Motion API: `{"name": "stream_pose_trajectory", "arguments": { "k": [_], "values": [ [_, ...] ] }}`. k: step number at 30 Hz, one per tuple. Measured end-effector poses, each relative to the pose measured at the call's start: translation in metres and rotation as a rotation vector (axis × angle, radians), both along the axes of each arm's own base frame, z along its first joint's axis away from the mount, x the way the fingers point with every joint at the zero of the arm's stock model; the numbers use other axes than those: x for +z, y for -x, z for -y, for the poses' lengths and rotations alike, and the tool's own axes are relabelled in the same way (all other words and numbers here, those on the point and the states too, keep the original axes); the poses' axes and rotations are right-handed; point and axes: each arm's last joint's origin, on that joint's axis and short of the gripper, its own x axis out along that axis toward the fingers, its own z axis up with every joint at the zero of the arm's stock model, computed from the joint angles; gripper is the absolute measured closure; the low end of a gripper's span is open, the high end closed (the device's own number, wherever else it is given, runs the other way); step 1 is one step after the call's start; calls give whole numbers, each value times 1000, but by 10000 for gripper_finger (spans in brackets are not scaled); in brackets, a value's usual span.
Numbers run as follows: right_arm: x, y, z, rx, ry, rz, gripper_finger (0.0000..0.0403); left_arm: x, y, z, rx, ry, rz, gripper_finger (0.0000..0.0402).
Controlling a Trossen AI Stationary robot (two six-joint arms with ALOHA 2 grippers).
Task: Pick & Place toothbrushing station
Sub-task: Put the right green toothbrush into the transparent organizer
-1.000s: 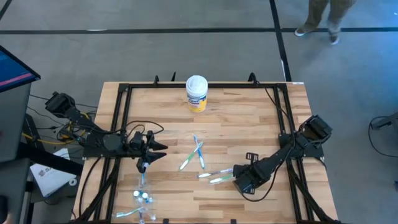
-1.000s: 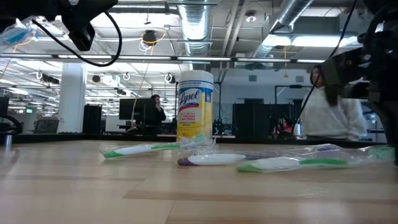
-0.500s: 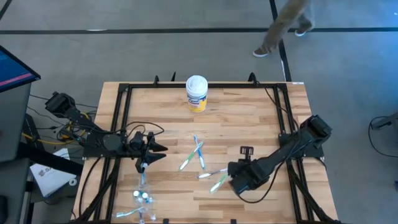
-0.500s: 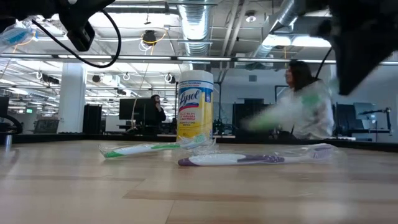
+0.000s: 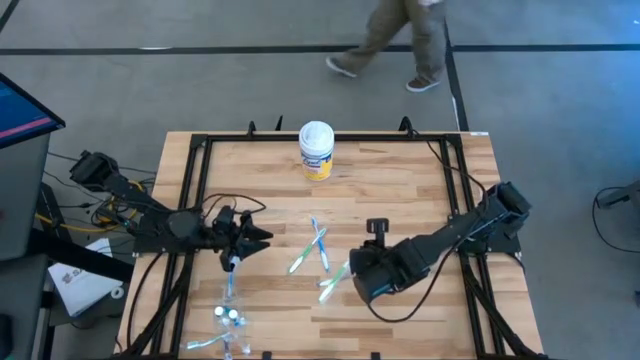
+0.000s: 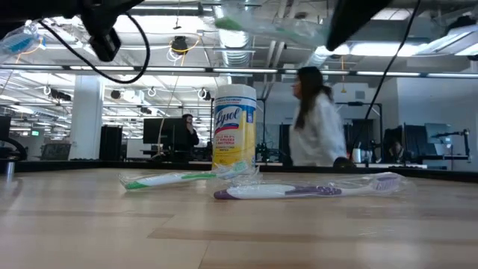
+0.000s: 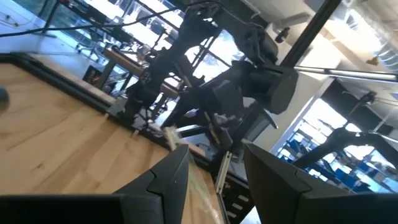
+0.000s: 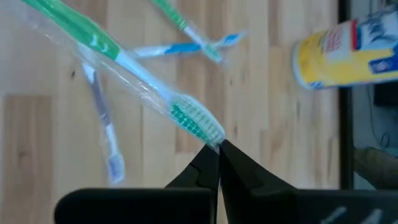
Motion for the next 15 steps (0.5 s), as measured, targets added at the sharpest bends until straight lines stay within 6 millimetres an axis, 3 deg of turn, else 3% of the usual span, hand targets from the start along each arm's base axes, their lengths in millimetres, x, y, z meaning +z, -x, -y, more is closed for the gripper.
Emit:
{"name": "stream_pose_trajectory", "arguments": {
  "k": [6,15],
  "values": [
    [13,-10,6,48,23,37,403,9,-25,-6,-28,2,-8,252],
    [30,-18,8,93,73,98,403,0,-79,-13,-110,103,-123,252]
  ]
}}
